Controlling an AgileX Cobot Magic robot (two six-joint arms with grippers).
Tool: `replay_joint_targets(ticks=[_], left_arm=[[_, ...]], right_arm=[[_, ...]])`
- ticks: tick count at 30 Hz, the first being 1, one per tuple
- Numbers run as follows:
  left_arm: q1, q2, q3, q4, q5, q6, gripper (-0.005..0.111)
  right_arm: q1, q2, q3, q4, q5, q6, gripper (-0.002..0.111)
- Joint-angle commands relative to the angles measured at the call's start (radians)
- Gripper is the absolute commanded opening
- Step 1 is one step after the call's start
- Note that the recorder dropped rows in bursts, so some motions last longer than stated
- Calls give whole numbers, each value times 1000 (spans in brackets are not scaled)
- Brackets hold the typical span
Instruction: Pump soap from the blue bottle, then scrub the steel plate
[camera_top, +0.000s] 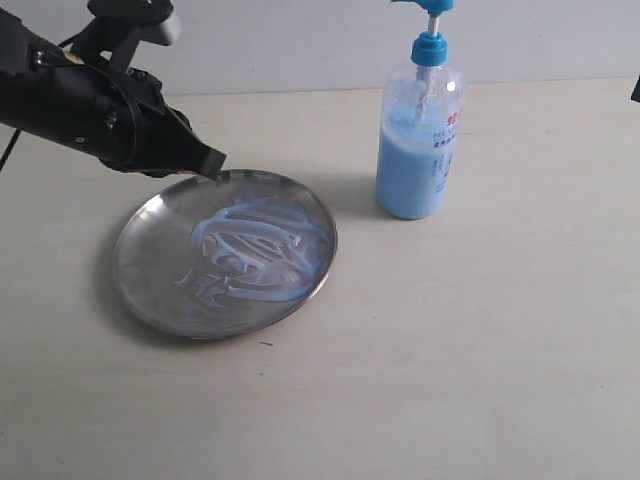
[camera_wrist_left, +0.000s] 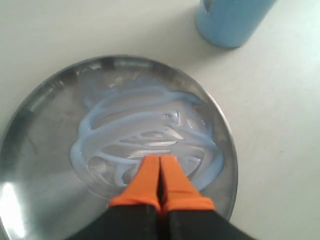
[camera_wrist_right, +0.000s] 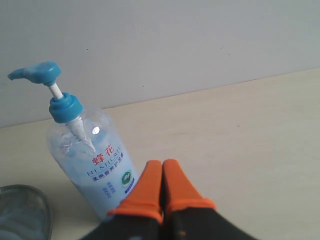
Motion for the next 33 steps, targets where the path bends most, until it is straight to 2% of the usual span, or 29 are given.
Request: replay_joint_targets(ticks=[1, 7, 14, 22, 29, 33], left_arm=[[2, -65, 33, -36, -38, 0, 0], [2, -156, 86, -77, -71, 0, 0], [2, -263, 90, -92, -55, -2, 0], [7, -415, 90, -39, 25, -5, 0], [70, -536, 90, 95, 53, -213, 0], [125, -566, 90, 99, 114, -230, 0]], right_arm=[[-5, 0, -11, 4, -10, -3, 0], [-5, 0, -11, 4, -10, -3, 0], [-5, 0, -11, 4, -10, -5, 0], [-5, 0, -11, 4, -10, -5, 0], [-5, 0, -11, 4, -10, -5, 0], [-5, 0, -11, 4, -10, -5, 0]])
